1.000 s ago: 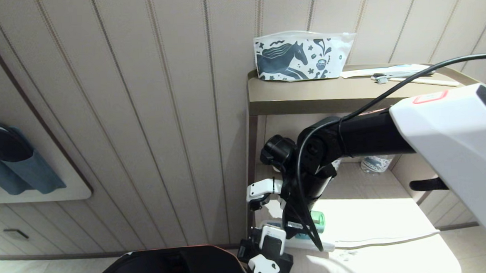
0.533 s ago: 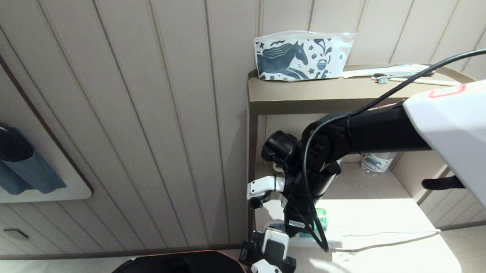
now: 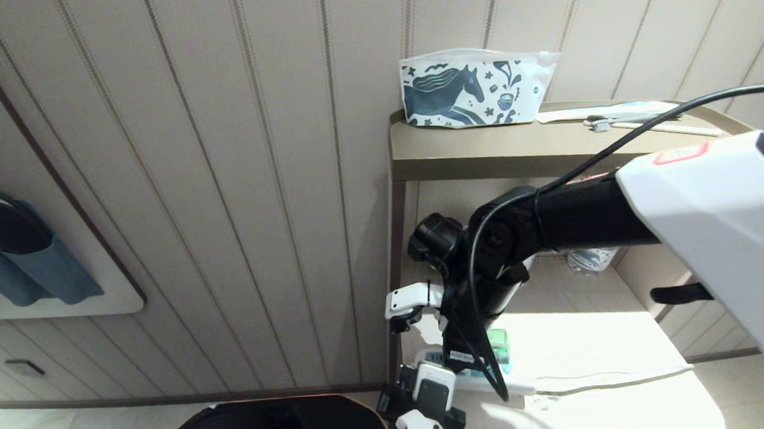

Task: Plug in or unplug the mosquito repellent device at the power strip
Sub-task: Hold the socket with your left hand and unplug it with your right hand

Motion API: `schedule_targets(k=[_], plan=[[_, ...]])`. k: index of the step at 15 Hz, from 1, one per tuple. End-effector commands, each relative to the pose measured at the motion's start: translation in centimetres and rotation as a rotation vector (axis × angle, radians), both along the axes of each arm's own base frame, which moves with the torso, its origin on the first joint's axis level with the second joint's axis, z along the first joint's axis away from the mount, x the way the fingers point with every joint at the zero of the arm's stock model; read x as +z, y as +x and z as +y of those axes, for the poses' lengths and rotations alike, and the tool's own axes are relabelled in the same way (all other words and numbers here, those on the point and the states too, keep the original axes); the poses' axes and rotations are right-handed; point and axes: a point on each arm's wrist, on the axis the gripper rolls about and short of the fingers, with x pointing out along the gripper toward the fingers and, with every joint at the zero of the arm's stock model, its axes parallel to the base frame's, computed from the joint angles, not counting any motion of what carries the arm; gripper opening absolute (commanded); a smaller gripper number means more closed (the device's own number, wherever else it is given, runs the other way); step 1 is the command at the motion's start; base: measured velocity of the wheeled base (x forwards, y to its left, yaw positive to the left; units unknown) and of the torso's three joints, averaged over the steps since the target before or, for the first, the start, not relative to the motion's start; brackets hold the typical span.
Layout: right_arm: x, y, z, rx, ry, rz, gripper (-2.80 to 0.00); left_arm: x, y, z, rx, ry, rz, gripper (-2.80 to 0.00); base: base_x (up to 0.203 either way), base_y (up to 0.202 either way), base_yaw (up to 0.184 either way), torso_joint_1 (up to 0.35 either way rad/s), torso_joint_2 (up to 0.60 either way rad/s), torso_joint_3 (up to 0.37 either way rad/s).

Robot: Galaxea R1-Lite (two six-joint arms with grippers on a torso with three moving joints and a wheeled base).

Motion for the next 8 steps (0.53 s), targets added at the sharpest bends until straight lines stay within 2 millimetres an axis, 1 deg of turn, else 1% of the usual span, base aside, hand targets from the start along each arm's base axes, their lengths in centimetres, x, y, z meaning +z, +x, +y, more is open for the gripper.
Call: schedule_targets(k=[1,2,3,5,6,7,8], plan=[[-0.9,0.0,0.0,0.005,-0.020,0.023,-2.80,0.8,0.0,-0.1,0.005,-0.052,-0.024,-2.80,0.000,0.000,0.000,0.000,0.00,0.000],[-1.0,0.1,0.0,0.003,-0.019,0.020,-2.80,1.2,0.0,-0.1,0.005,-0.058,-0.029,-2.80,0.000,0.000,0.000,0.000,0.00,0.000],[-1.0,0.1,0.0,0.003,-0.019,0.020,-2.80,2.5,0.0,-0.1,0.004,-0.086,-0.043,-2.80,0.000,0.000,0.000,0.000,0.00,0.000],[-1.0,0.3,0.2,0.003,-0.007,0.001,-2.80,3.7,-0.1,0.0,0.003,-0.104,-0.053,-2.80,0.000,0.000,0.000,0.000,0.00,0.000],[-1.0,0.3,0.2,0.003,-0.007,0.001,-2.80,3.8,-0.1,0.1,0.003,-0.105,-0.054,-2.80,0.000,0.000,0.000,0.000,0.00,0.000],[-0.9,0.5,0.3,0.001,0.003,-0.015,-2.80,3.8,-0.9,-0.2,-0.018,-0.104,-0.051,-2.80,0.000,0.000,0.000,0.000,0.00,0.000],[-0.9,0.6,0.4,0.001,0.004,-0.016,-2.80,3.7,-2.0,-0.8,-0.052,-0.101,-0.049,-2.80,0.000,0.000,0.000,0.000,0.00,0.000]])
